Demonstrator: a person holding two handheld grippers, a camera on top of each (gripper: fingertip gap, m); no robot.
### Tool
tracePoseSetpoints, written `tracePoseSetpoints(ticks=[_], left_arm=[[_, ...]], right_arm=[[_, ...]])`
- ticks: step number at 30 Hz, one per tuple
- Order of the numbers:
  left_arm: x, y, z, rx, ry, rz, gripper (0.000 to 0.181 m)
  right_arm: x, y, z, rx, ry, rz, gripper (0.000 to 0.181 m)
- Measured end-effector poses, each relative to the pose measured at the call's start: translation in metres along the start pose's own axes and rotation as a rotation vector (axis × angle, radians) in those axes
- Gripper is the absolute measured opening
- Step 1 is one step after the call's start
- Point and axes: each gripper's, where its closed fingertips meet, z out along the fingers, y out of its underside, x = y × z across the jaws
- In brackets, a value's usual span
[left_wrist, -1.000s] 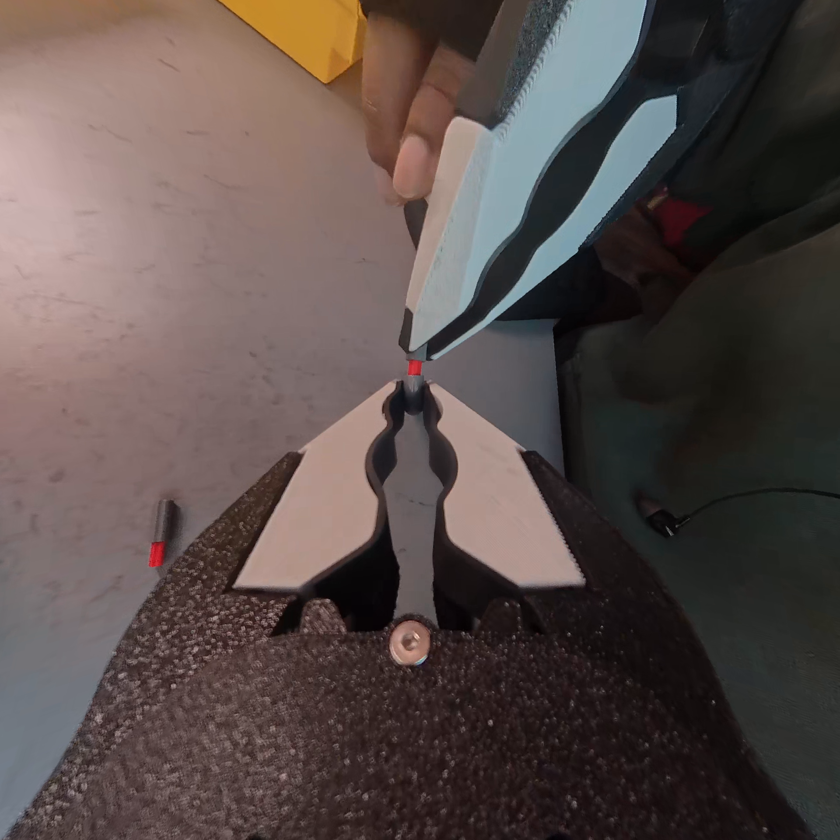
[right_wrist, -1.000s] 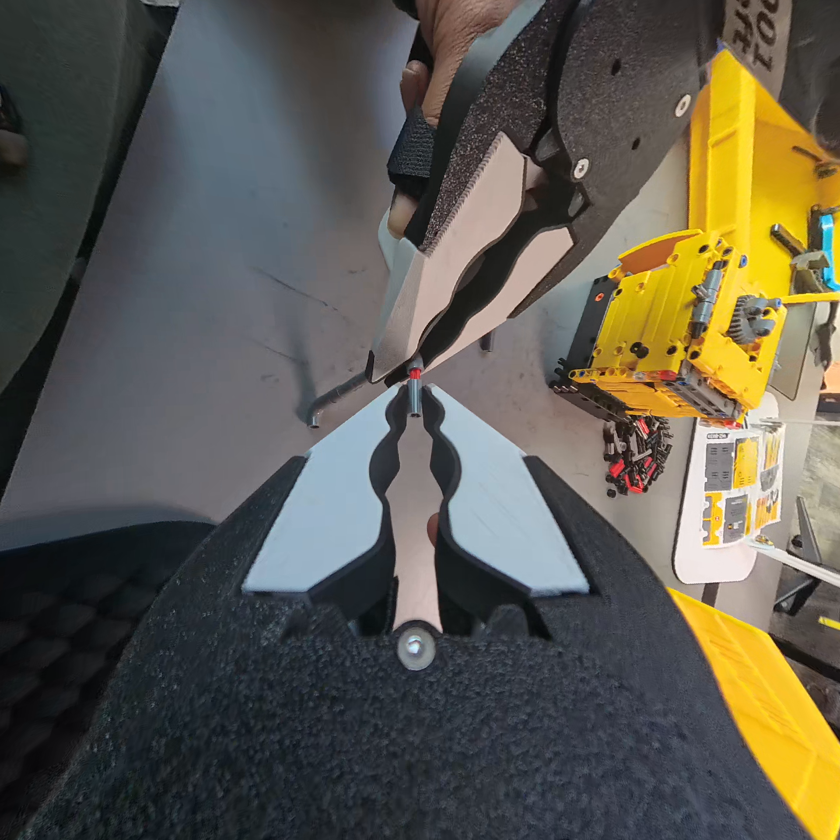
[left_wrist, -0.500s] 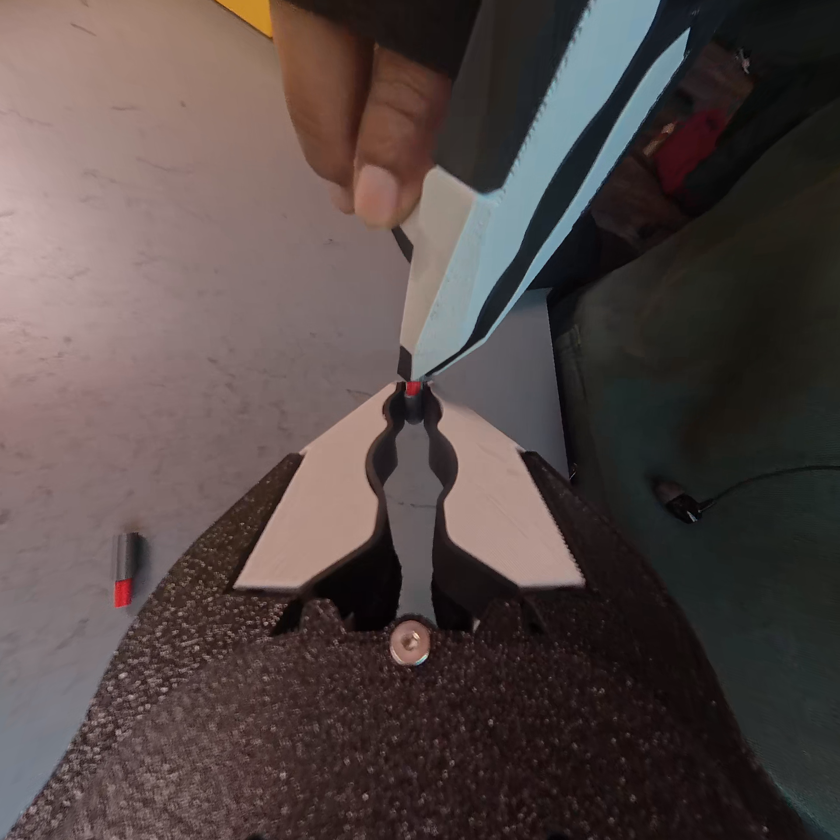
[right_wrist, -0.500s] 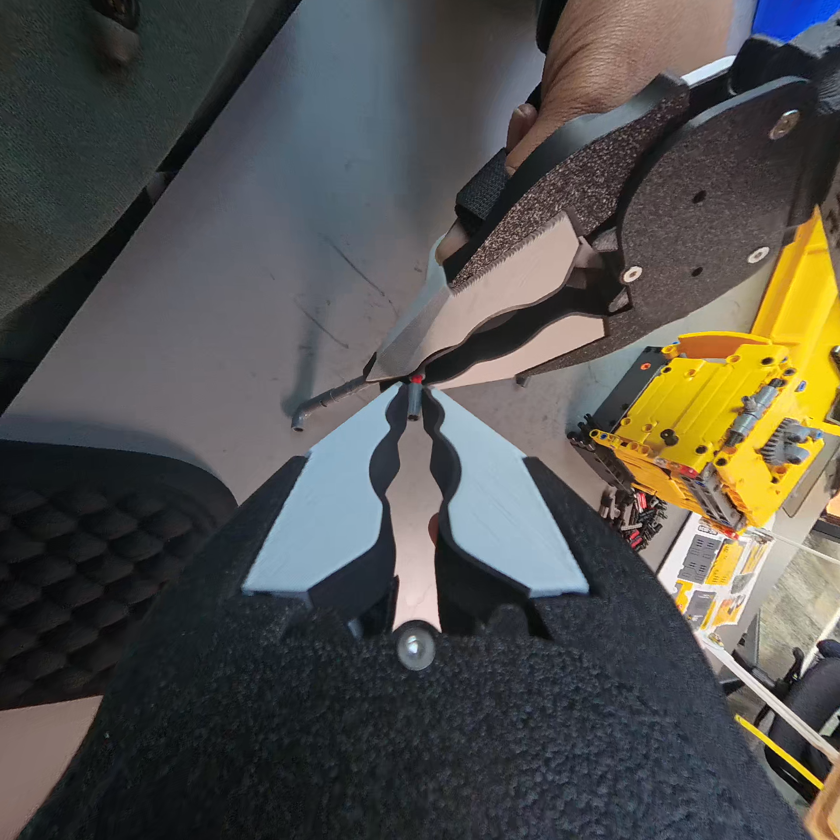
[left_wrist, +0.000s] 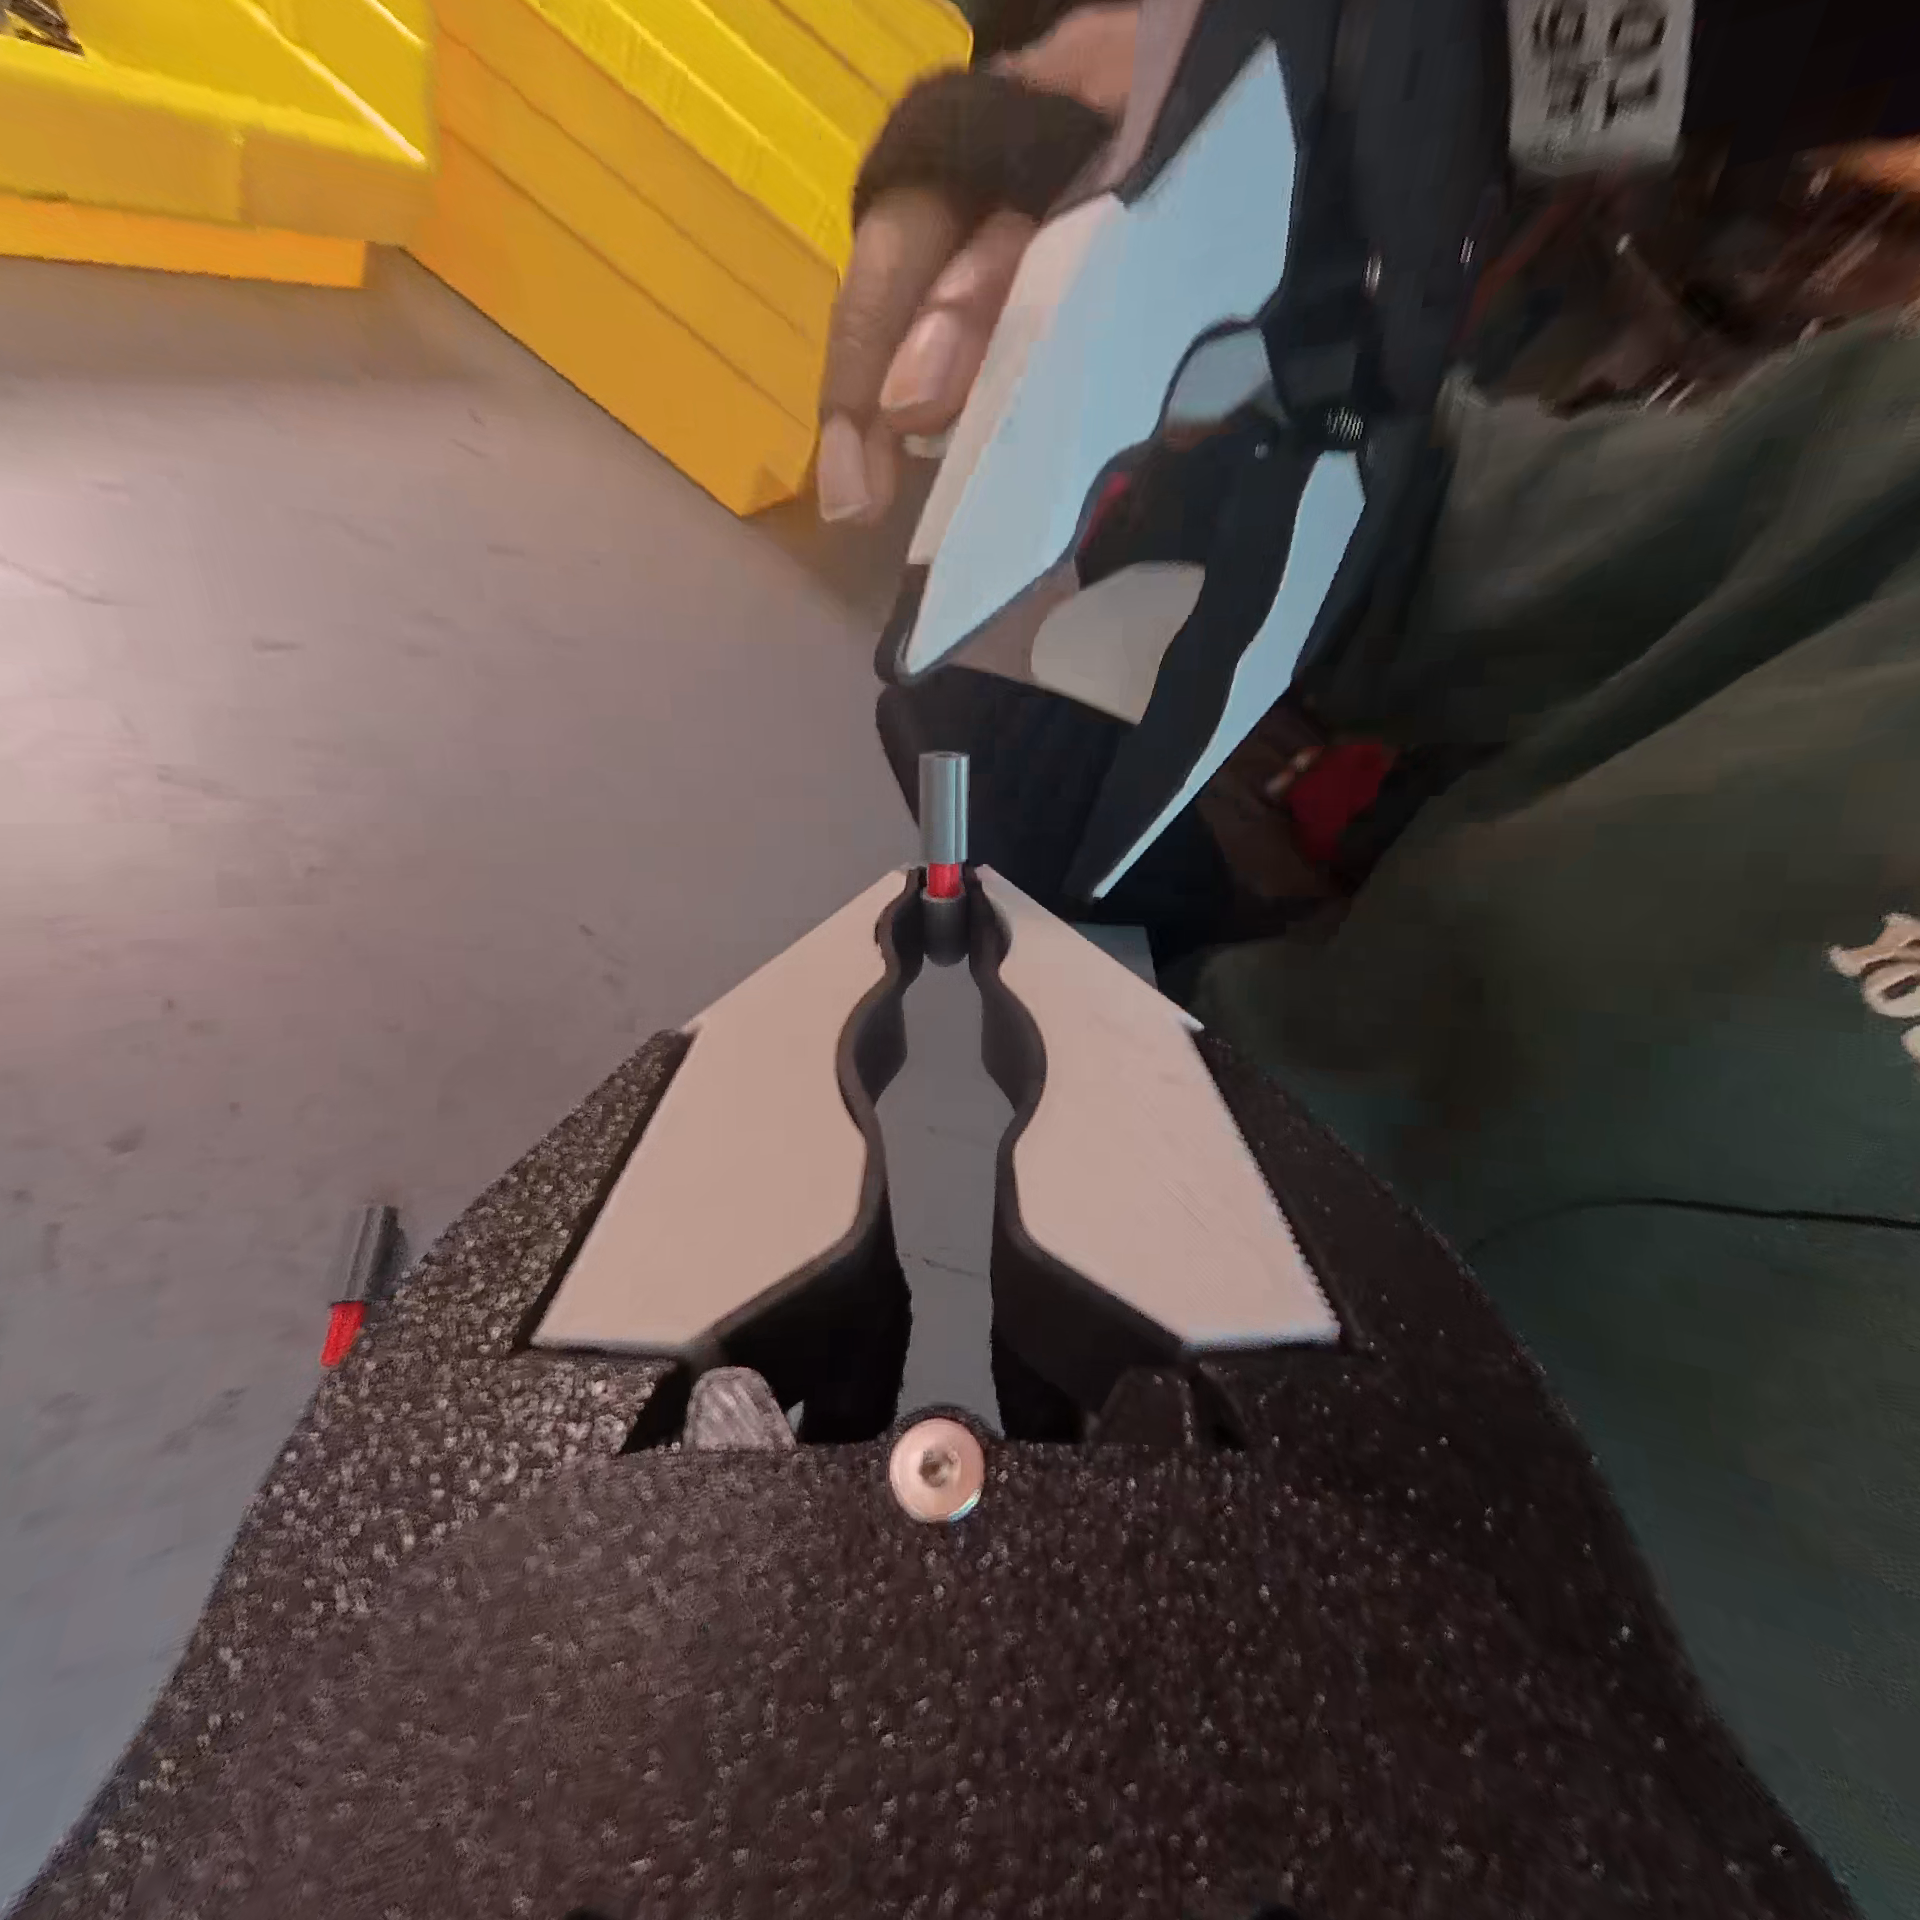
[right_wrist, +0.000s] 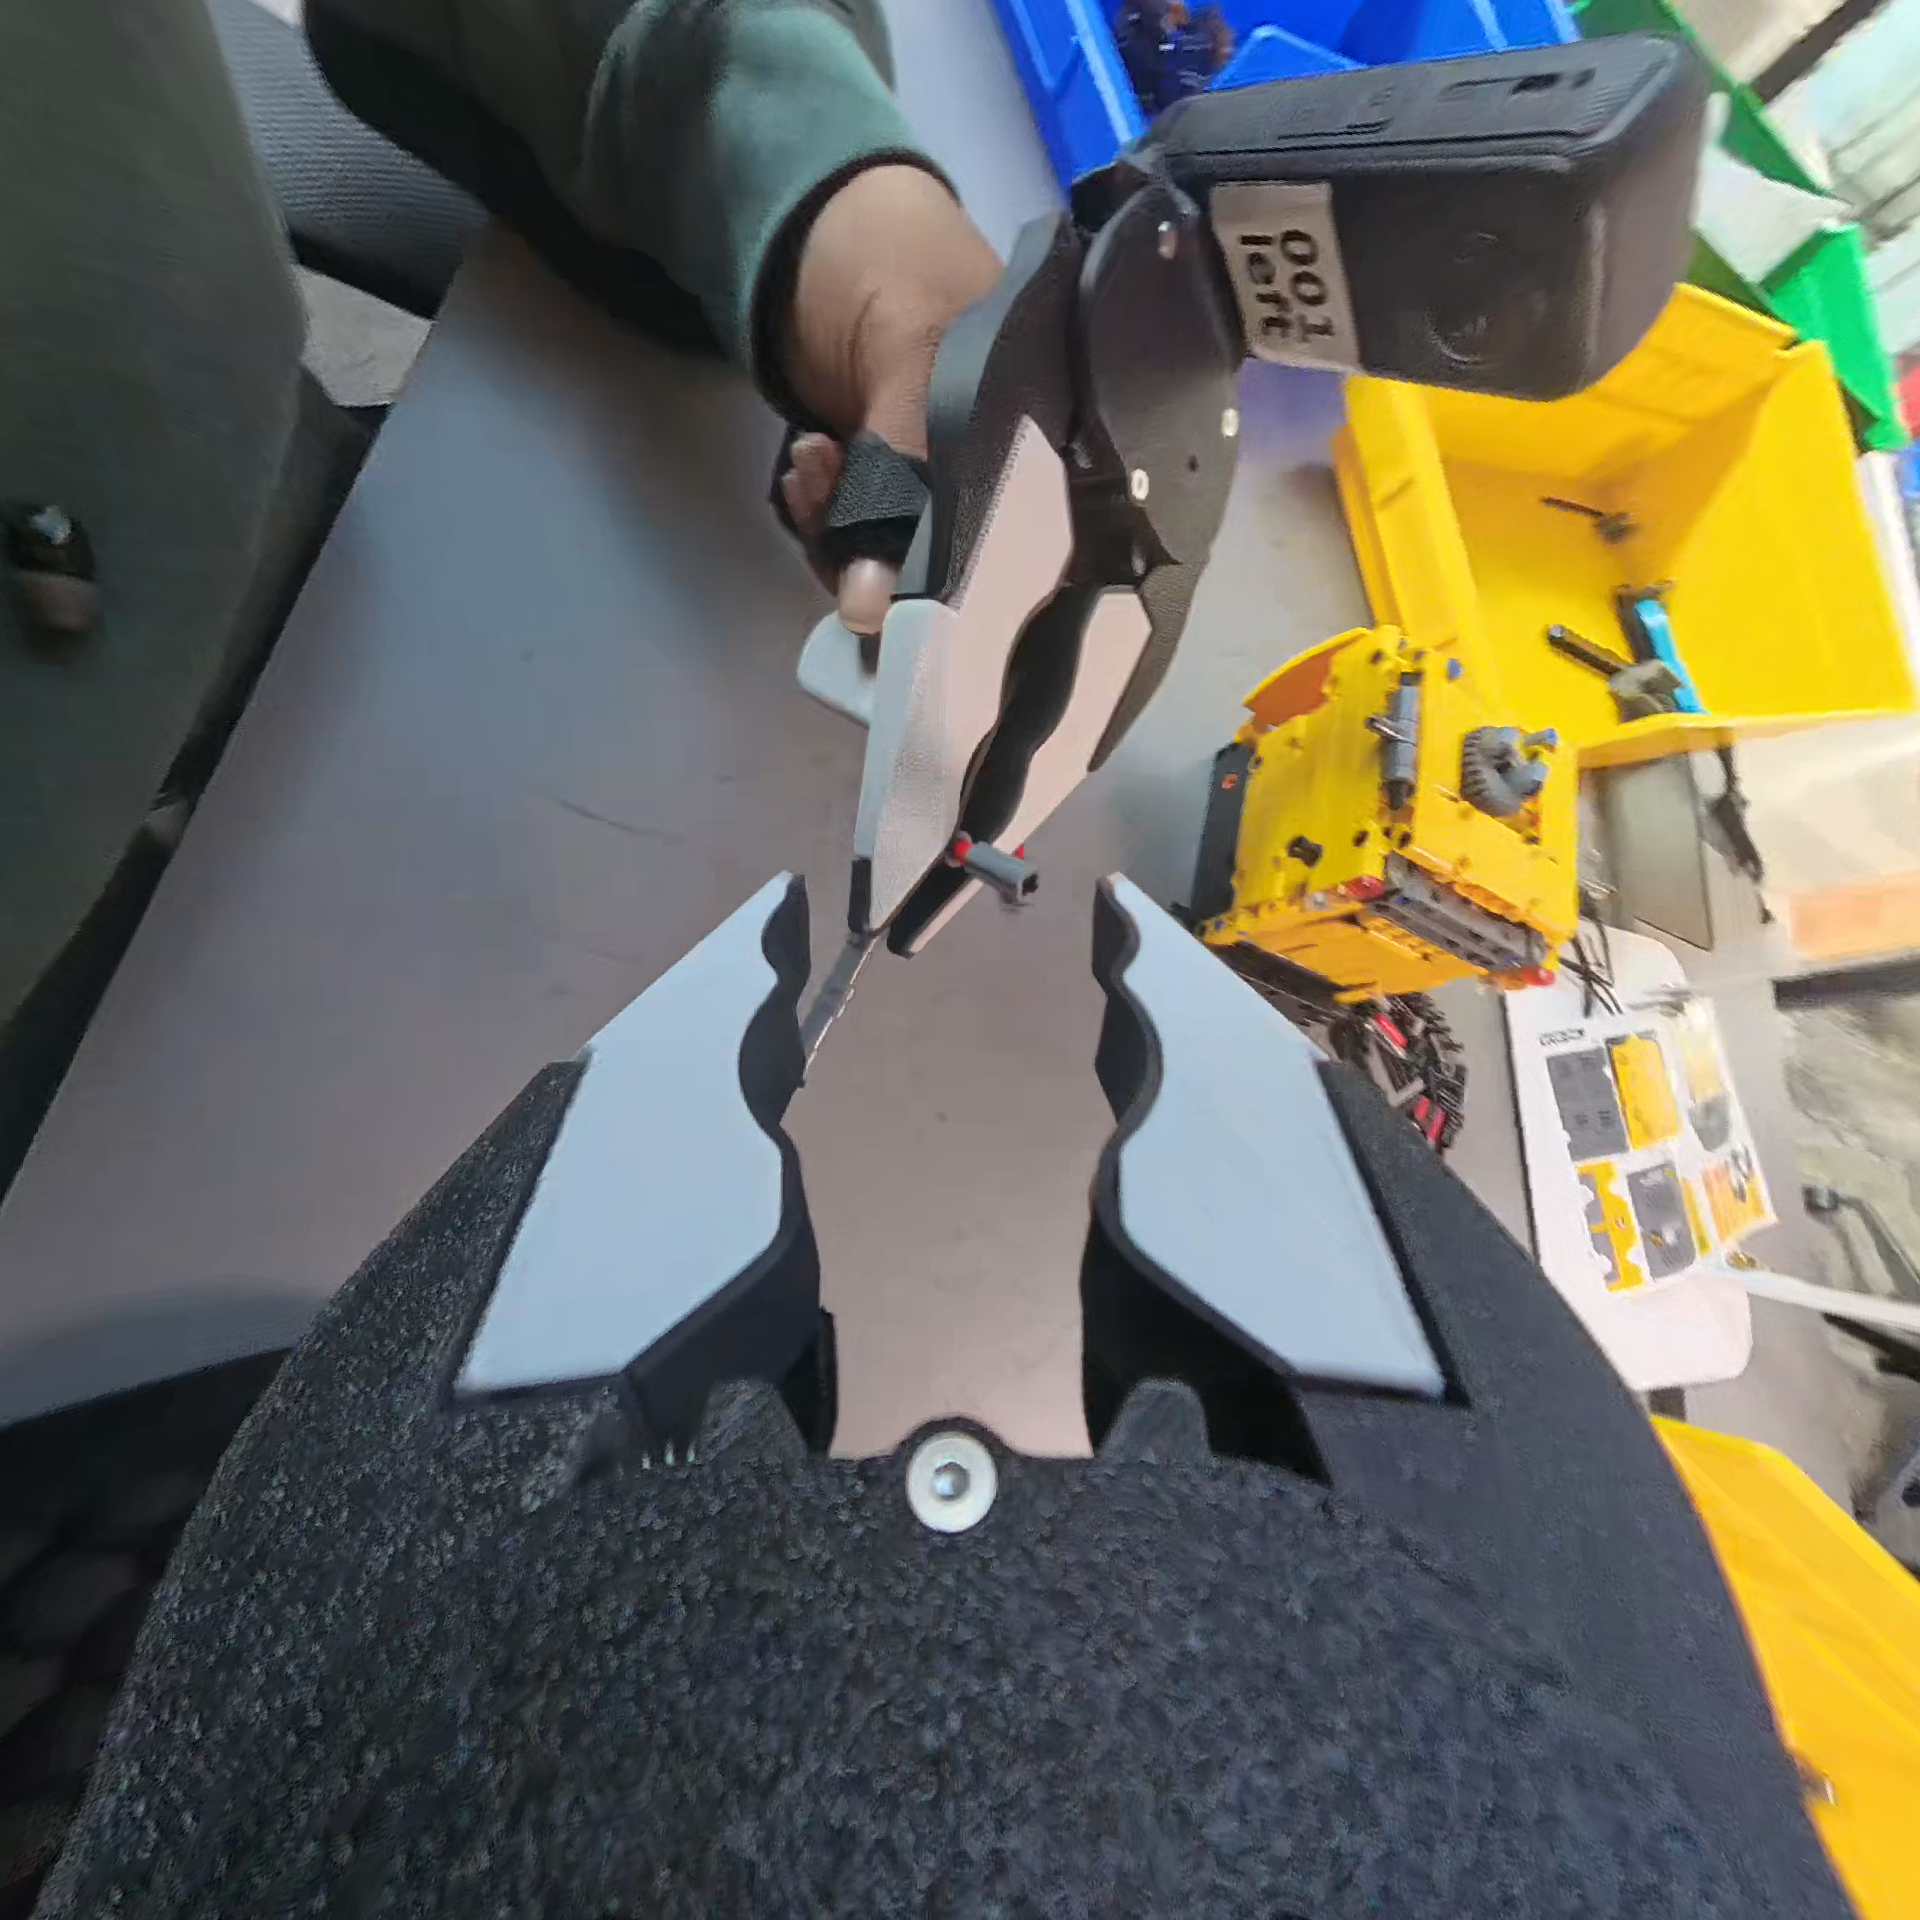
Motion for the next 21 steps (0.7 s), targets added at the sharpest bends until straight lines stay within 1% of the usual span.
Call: tracePoseSetpoints(ticks=[2, 4, 6, 7, 8, 10, 13, 16, 19, 21], left_arm=[[-0.004, -0.015, -0.007, 0.101, 0.022, -0.084, 0.006], [-0.005, -0.023, -0.009, 0.155, 0.059, -0.150, 0.006], [-0.005, -0.023, -0.006, 0.156, 0.075, -0.178, 0.006], [-0.004, -0.023, -0.004, 0.158, 0.087, -0.194, 0.006], [-0.003, -0.023, -0.003, 0.163, 0.101, -0.214, 0.006], [-0.003, -0.022, -0.002, 0.170, 0.119, -0.245, 0.006], [-0.001, -0.024, -0.005, 0.188, 0.158, -0.288, 0.006], [0.000, -0.024, -0.007, 0.189, 0.180, -0.306, 0.007], [-0.002, -0.026, -0.015, 0.210, 0.184, -0.306, 0.018], [-0.002, -0.024, -0.019, 0.207, 0.176, -0.285, 0.018]], right_arm=[[0.015, 0.005, 0.002, -0.005, 0.178, 0.060, 0.056], [0.028, 0.007, 0.006, -0.004, 0.373, 0.036, 0.057], [0.030, 0.006, 0.015, -0.004, 0.455, 0.008, 0.057], [0.030, 0.004, 0.019, 0.002, 0.469, -0.017, 0.054], [0.027, 0.005, 0.024, -0.008, 0.455, -0.041, 0.047], [0.030, 0.007, 0.028, -0.018, 0.461, -0.057, 0.043], [0.029, 0.003, 0.028, 0.015, 0.429, -0.036, 0.042], [0.029, 0.001, 0.029, 0.035, 0.425, -0.062, 0.041], [0.033, 0.005, 0.025, 0.035, 0.453, -0.090, 0.040], [0.035, 0.004, 0.022, 0.062, 0.458, -0.076, 0.040]])
